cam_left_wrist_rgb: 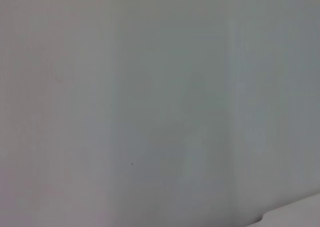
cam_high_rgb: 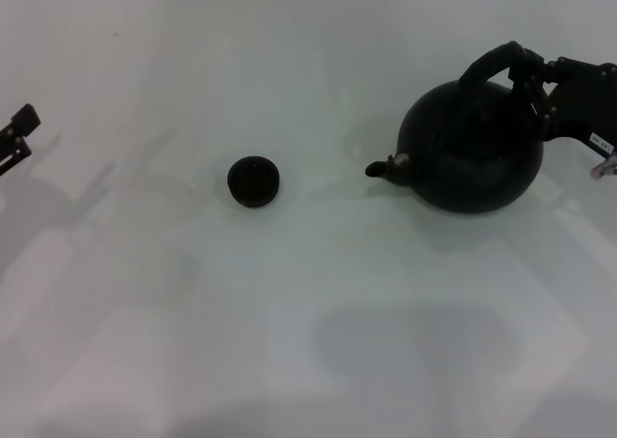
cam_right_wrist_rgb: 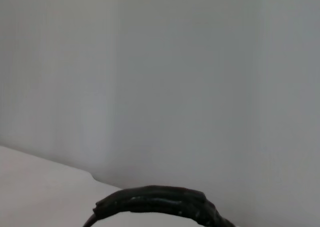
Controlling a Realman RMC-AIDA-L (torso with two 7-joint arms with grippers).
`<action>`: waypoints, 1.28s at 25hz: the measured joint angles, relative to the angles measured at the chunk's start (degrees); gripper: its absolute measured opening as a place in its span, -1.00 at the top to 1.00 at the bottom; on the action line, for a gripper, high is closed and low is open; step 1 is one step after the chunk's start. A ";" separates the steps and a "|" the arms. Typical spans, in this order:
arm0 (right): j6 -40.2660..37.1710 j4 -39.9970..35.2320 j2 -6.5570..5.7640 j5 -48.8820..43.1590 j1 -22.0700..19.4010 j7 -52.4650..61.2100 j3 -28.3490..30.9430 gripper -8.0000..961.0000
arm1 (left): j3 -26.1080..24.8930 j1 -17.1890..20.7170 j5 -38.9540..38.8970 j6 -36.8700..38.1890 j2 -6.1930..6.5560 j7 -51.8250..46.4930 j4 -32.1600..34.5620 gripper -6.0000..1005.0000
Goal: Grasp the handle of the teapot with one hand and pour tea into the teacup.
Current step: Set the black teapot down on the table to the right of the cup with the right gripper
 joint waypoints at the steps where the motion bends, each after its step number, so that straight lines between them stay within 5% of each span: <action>1: 0.00 0.15 0.01 0.03 0.05 -0.07 -0.01 0.75 | 0.00 0.05 0.00 0.00 -0.01 0.00 0.00 -0.68; 27: -1.74 1.72 -0.07 0.17 -0.11 -0.99 0.08 0.76 | -0.02 0.60 0.00 0.93 -0.09 0.21 0.00 -0.68; 32: -1.86 1.72 -0.09 0.26 -0.22 -0.94 0.17 0.52 | -0.08 0.61 0.00 0.93 -0.02 0.35 0.00 -0.68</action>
